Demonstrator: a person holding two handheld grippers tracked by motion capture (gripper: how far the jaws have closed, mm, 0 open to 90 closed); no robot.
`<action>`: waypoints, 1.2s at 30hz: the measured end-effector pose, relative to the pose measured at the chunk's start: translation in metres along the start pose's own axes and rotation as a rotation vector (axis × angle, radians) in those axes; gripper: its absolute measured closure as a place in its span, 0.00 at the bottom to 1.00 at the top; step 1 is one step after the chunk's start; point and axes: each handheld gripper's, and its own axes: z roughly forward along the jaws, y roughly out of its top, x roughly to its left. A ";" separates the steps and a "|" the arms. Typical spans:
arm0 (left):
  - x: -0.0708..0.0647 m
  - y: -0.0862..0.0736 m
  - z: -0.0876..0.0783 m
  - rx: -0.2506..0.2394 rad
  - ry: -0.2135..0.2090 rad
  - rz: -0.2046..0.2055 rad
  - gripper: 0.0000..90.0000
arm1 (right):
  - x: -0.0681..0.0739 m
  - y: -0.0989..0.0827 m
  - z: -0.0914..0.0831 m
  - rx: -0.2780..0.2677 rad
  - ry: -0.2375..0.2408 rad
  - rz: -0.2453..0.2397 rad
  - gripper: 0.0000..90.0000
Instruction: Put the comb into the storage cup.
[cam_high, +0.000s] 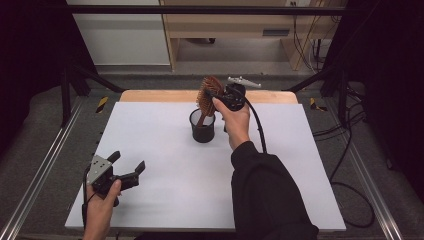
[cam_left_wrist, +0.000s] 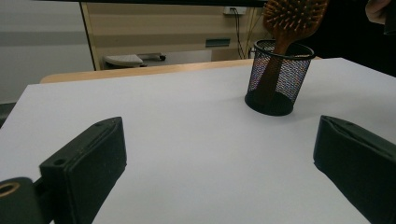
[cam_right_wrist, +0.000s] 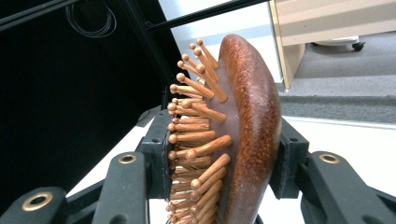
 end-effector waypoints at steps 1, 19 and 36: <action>0.000 0.000 0.000 0.000 -0.001 0.001 0.03 | 0.000 0.000 0.000 0.001 0.001 0.002 0.57; -0.001 -0.001 0.001 0.006 -0.005 -0.001 0.03 | -0.008 0.003 0.007 0.022 0.004 -0.005 0.54; -0.001 -0.001 0.001 0.006 -0.007 -0.001 0.03 | -0.020 0.004 0.010 0.052 -0.021 -0.019 0.49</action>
